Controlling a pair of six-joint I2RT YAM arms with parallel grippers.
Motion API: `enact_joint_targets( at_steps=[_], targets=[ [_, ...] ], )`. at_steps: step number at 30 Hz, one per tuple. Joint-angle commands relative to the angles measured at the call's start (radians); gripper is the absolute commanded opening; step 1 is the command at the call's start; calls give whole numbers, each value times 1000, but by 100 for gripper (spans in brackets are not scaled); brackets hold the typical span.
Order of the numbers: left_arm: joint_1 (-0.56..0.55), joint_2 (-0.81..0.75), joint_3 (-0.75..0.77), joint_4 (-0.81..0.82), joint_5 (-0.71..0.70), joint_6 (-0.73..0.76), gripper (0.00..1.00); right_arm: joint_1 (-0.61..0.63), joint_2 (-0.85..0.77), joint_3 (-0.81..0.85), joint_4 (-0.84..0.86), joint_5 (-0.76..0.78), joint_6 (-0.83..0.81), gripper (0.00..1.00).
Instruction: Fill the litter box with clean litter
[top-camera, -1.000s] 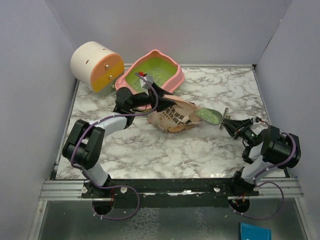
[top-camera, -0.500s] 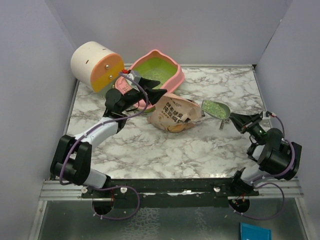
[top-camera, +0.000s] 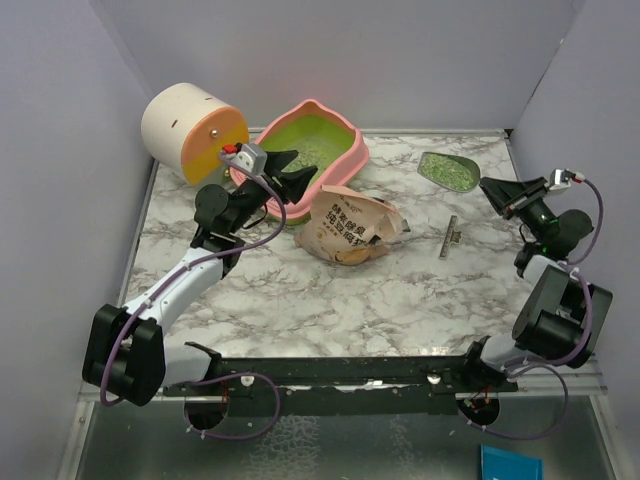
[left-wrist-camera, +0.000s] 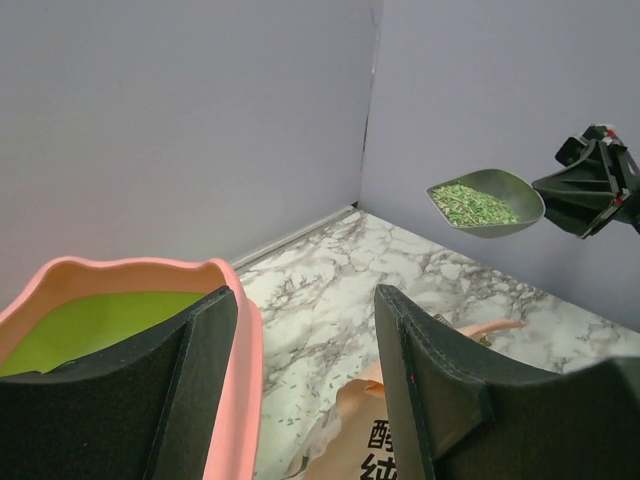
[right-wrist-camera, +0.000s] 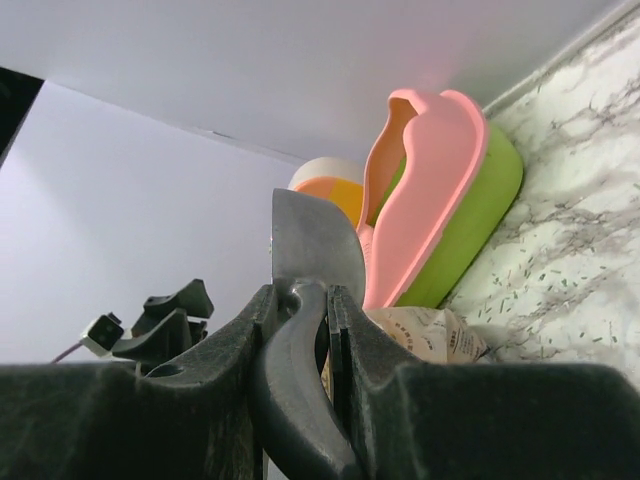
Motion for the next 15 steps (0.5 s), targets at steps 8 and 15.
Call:
enact_joint_targets(
  at_steps=[8,15],
  targets=[
    [17,-39,31,-102,-80,49,60,187,158,204,-122,123,7,1],
    [25,-49,28,-110,-106,47,59,365,273,439,-273,199,-86,1]
  ],
)
